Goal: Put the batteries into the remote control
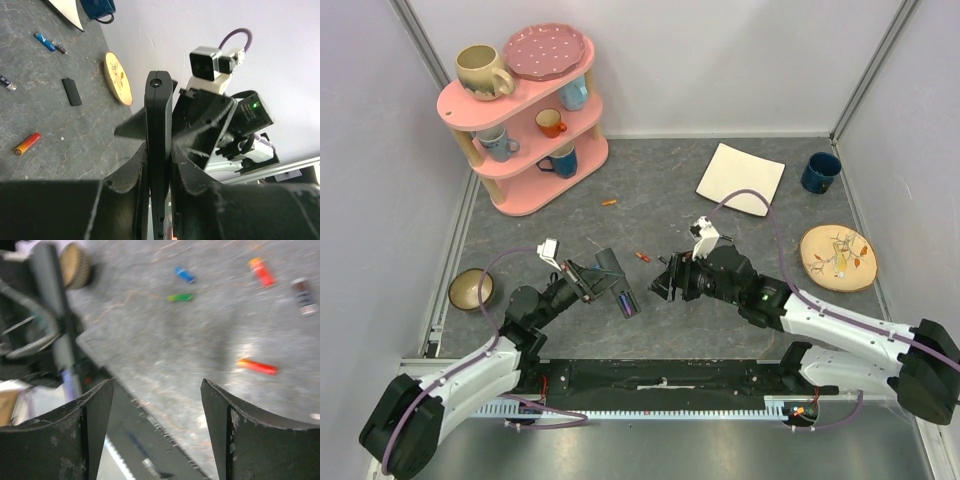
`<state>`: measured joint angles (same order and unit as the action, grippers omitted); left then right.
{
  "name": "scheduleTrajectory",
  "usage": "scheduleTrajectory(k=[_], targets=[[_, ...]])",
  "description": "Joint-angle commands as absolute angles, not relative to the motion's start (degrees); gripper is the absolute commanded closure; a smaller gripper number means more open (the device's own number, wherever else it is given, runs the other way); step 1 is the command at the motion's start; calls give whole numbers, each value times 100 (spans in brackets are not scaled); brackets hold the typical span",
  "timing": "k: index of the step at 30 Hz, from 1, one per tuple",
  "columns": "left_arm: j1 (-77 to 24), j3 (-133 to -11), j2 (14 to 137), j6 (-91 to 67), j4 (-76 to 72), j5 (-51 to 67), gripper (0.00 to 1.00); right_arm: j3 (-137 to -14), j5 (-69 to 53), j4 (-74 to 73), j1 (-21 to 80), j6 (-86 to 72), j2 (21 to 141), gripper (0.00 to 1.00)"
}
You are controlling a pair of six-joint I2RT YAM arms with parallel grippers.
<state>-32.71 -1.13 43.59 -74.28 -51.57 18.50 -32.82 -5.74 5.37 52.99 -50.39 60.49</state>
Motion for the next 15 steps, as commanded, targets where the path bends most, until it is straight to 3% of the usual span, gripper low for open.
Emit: scheduleTrajectory(k=[1,4,15], targets=[[-3270,0,3947,-7401,-4835,1978,98,-4288,1569,-1505,5282,-3843,6125,22],[-3270,148,3517,-7383,-4536,1925,98,-4535,2372,-1732,5239,-3122,6591,23],[-3270,483,2103,-7471,-3675,1934,98,-5097,1837,-1390,4808,-2531,8383,27]])
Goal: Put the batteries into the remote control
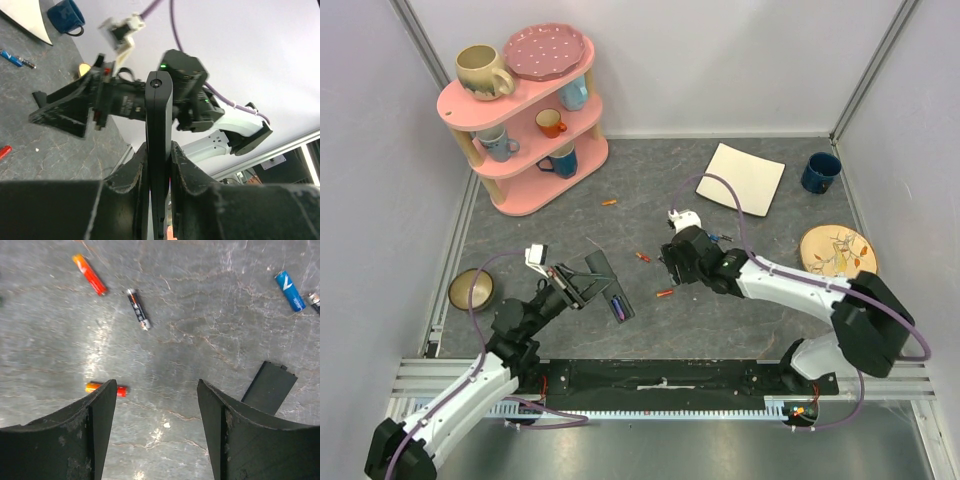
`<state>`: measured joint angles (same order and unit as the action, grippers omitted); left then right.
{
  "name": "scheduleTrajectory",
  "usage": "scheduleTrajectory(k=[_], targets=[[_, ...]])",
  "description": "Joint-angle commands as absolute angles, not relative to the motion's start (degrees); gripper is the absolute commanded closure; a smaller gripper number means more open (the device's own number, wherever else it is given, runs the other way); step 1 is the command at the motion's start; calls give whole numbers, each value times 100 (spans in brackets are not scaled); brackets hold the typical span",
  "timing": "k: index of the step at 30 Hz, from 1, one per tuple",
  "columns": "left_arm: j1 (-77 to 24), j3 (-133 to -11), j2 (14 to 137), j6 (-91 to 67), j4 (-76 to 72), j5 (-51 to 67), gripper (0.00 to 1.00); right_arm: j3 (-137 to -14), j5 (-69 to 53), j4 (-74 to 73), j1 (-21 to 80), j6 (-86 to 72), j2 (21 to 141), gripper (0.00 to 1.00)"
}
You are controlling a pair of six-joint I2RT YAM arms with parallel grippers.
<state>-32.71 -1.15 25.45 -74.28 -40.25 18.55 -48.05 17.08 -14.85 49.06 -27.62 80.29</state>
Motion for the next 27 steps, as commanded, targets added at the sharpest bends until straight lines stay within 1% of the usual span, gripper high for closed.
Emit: scheduleTrajectory(k=[1,7,14,20,27], targets=[[-3270,492,2014,-7471,-3500,1925,98,-5089,1820,-1293,4808,-2523,8446,28],[-3270,615,1513,-7541,-3235,1846,98,-5554,1635,-1002,4694,-2233,9148,35],[-3269,615,1477,-7541,-3146,1881,98,-5968,1318,-888,4465,-2066,9851,41],[-3270,615,1476,-7523,-3155,1776,98,-5915,1090,-730,4307,-2004,10072,47],[-3270,589,1687,-7506,-3305,1740,98,-5985,941,-659,4289,-1898,10274,49]])
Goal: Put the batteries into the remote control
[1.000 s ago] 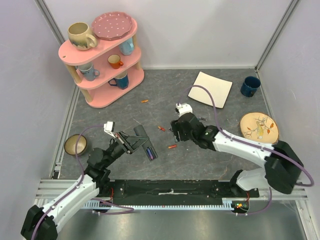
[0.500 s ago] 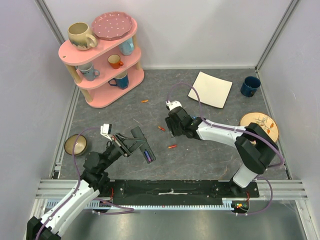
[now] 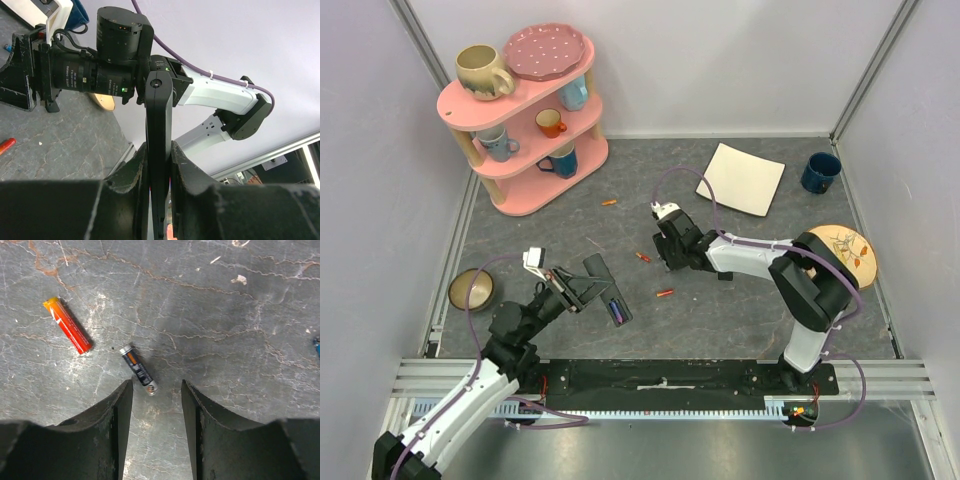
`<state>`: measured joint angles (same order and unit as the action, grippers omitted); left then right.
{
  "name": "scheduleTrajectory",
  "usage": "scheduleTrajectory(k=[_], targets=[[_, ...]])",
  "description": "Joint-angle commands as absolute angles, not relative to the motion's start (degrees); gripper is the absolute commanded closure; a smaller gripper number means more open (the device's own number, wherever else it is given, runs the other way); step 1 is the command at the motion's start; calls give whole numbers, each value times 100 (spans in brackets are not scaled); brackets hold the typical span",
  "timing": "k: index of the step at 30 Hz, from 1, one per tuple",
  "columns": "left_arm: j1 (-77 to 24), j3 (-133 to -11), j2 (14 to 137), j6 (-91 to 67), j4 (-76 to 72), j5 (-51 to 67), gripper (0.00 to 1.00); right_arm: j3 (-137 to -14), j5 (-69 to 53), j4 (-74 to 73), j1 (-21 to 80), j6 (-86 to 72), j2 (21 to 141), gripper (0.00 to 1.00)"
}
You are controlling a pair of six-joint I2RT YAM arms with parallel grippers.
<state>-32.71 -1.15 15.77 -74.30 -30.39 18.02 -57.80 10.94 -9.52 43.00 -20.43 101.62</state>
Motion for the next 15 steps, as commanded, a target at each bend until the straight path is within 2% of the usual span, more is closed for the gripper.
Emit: scheduleTrajectory(k=[1,15], targets=[[-3270,589,1696,-7497,-3313,1749,98,-5985,897,-642,4289,-1898,10318,49],[-3270,527,1960,-7436,-3428,1740,98,-5959,817,-598,4237,-1881,10564,54]])
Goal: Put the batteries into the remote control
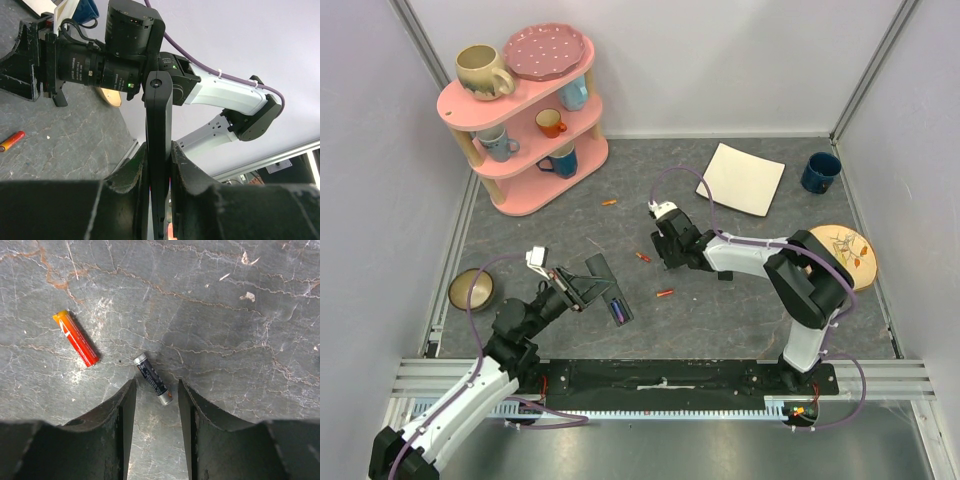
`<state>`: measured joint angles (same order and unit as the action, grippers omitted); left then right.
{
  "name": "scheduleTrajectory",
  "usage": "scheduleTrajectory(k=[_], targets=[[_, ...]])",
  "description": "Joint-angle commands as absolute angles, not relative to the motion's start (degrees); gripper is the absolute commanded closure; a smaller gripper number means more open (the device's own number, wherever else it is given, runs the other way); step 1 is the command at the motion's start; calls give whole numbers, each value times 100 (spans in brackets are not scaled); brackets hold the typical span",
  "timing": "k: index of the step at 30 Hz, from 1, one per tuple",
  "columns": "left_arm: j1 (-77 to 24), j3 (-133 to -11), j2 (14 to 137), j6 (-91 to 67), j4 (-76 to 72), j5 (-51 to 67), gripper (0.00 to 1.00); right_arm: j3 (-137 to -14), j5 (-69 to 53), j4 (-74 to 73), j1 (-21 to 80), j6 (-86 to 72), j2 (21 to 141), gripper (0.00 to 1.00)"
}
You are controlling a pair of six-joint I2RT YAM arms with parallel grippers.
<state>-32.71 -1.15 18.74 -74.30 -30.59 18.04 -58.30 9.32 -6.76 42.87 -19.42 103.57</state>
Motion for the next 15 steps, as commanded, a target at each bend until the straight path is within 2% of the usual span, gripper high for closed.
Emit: scheduleTrajectory(k=[1,8,13,15], targets=[[-3270,545,1977,-7436,-3436,1740,98,-5968,800,-598,4236,-1890,10582,54],[-3270,580,1995,-7453,-3498,1731,98,-6021,703,-659,4140,-1898,10626,56],[-3270,606,1995,-7453,-3516,1723,98,-5898,536,-729,4140,-2004,10608,64],[-3270,615,2004,-7462,-3524,1714,98,-5854,475,-765,4131,-2092,10600,71]])
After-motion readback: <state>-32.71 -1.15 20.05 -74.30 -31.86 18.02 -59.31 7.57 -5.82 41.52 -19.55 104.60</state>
